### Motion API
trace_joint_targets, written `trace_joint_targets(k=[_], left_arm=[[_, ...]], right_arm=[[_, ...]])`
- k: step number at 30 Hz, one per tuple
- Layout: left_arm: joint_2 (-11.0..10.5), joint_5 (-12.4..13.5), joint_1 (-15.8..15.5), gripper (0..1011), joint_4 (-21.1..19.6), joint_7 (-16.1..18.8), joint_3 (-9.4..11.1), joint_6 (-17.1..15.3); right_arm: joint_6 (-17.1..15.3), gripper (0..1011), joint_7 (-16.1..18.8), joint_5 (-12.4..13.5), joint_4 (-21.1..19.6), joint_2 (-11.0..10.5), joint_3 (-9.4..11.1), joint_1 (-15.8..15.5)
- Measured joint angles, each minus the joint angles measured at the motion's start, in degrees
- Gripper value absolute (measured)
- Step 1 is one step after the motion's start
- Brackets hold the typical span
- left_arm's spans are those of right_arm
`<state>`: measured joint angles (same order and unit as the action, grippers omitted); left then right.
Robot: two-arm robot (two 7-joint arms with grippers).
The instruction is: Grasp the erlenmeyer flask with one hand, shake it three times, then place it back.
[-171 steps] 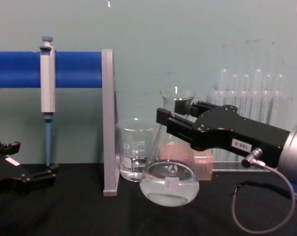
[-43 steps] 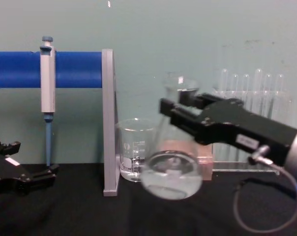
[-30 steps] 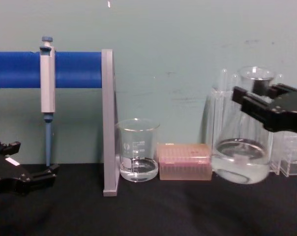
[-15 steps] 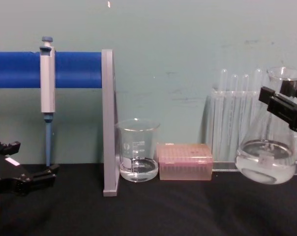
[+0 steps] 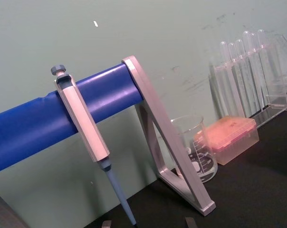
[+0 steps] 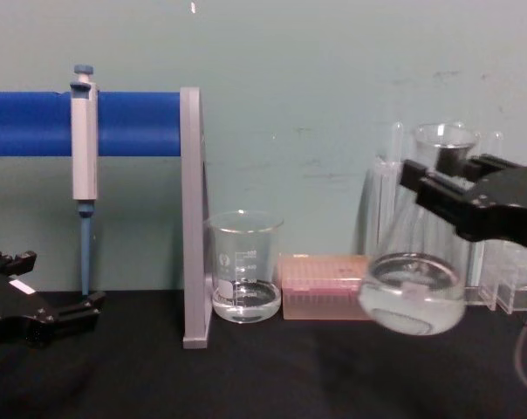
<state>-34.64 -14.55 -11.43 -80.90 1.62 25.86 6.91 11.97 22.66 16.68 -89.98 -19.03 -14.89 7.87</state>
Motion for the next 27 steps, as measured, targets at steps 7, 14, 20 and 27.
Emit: trace_joint_targets(k=[7,14,20,27], left_arm=[[0.0,0.0,0.0,1001,0.0,0.0,0.0,0.0],[0.0,0.0,0.0,1001,0.0,0.0,0.0,0.0],[0.0,0.0,0.0,1001,0.0,0.0,0.0,0.0],[0.0,0.0,0.0,1001,0.0,0.0,0.0,0.0]], right_arm=[[0.0,451,3.8,1.1,2.0,1.1,-3.6,2.7],[0.0,451,7.3,2.3,3.6,2.2,-7.9,5.3],[-0.2,451,9.7,3.3,4.4,3.1,-11.2,7.0],[-0.3,451,10.9,4.2,5.0,3.4,-13.5,8.1]])
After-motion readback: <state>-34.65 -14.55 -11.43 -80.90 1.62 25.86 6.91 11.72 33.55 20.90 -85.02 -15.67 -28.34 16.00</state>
